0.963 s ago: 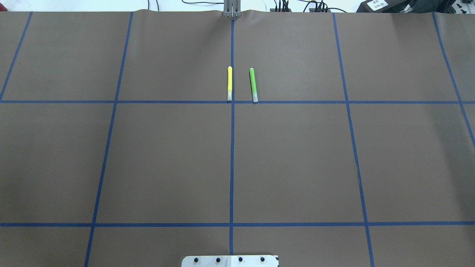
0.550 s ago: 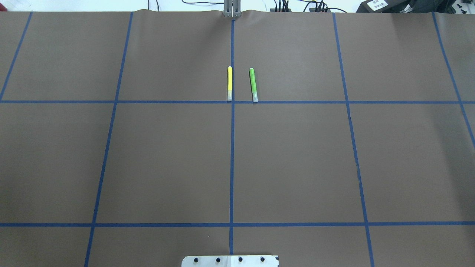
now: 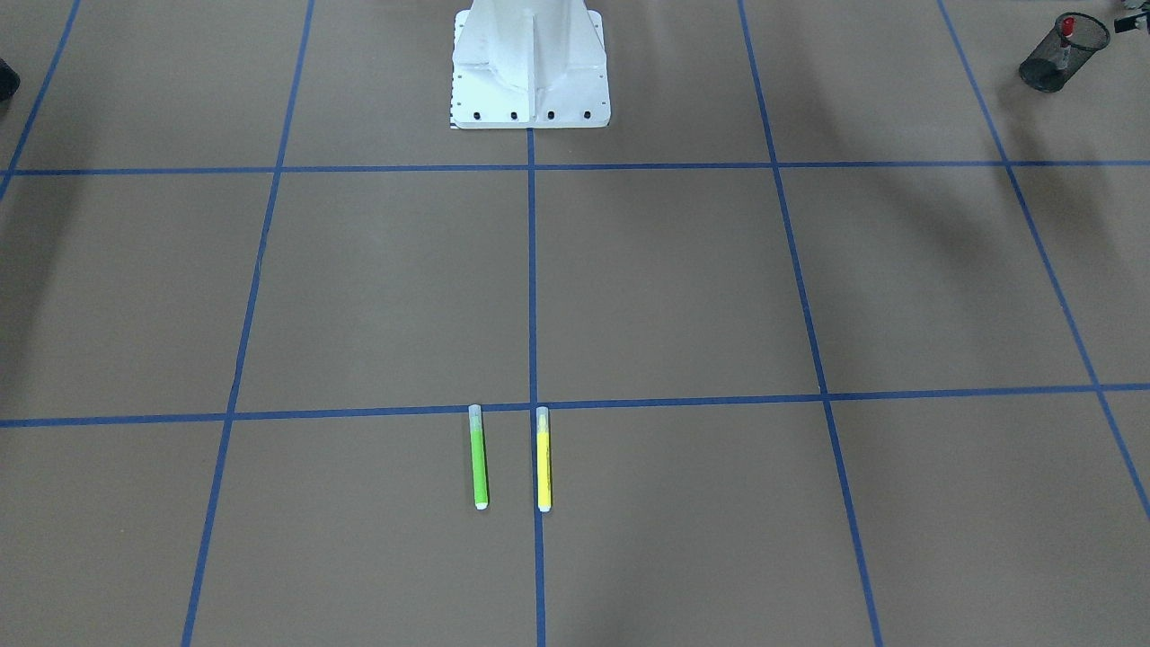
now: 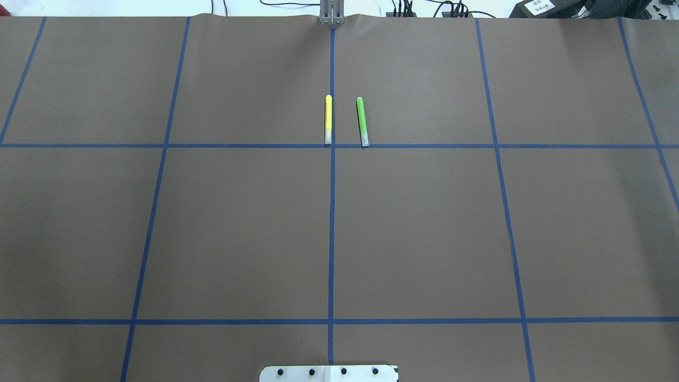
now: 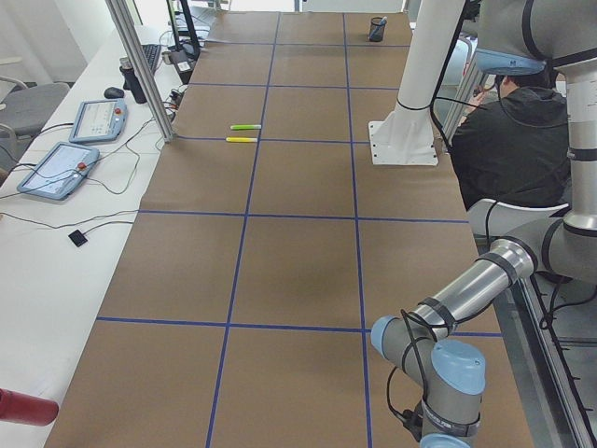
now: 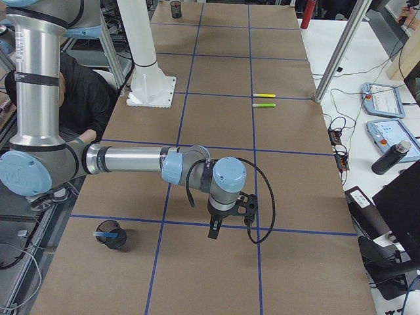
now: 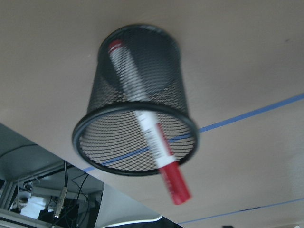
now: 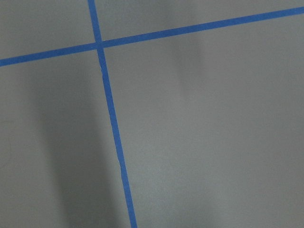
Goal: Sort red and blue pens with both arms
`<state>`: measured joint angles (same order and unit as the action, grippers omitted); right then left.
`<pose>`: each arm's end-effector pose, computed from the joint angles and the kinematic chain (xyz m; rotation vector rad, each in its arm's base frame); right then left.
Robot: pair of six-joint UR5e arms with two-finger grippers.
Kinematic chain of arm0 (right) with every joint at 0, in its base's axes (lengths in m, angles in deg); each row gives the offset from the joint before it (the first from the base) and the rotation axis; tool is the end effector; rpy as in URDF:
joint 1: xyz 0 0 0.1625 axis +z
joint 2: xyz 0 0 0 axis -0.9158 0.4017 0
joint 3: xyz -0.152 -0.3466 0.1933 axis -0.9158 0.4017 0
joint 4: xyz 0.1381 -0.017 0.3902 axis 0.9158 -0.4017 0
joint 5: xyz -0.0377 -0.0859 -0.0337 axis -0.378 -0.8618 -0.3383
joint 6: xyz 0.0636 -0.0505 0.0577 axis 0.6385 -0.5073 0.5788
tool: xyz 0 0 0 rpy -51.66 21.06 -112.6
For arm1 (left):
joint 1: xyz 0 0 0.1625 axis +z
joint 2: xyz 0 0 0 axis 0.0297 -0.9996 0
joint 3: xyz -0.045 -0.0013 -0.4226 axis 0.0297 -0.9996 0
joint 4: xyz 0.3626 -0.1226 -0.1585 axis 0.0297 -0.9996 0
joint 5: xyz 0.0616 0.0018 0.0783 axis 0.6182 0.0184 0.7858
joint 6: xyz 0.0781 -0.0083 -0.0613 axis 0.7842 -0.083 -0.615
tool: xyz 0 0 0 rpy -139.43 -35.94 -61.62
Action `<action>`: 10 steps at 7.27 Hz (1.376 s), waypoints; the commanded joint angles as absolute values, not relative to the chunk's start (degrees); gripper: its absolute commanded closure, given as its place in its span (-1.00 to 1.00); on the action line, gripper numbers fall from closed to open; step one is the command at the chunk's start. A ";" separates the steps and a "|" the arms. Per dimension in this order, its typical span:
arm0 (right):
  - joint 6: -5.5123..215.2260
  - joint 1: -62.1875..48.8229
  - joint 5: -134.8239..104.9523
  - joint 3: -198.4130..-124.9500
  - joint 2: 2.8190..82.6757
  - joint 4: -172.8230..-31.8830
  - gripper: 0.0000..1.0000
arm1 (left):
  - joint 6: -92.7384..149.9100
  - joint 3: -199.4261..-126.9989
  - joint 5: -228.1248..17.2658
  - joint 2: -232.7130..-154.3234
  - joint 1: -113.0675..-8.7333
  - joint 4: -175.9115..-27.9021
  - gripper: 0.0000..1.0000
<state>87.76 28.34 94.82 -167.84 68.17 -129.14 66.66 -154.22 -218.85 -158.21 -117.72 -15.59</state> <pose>0.1010 -0.4318 0.6484 -0.1269 -0.7519 0.1306 -0.1376 -0.1384 0.8362 -0.9912 1.1582 -0.6084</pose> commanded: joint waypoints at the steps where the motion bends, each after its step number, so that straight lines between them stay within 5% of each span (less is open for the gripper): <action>1: 87.91 28.34 95.02 -168.79 67.51 -129.14 -1.00 | 66.69 -159.48 -218.90 -164.23 -117.63 -16.90 -1.00; 3: 87.74 28.26 99.12 -169.76 67.34 -129.05 -1.00 | 66.61 -167.31 -218.90 -164.43 -117.28 -31.43 -1.00; 7: 87.30 27.99 98.81 -168.80 67.69 -124.84 -1.00 | 65.99 -167.78 -221.35 -166.53 -112.80 -58.17 -1.00; 10: 87.65 27.99 98.97 -160.30 67.60 -115.91 -1.00 | 59.28 -167.87 -221.53 -167.77 -105.18 -68.38 -1.00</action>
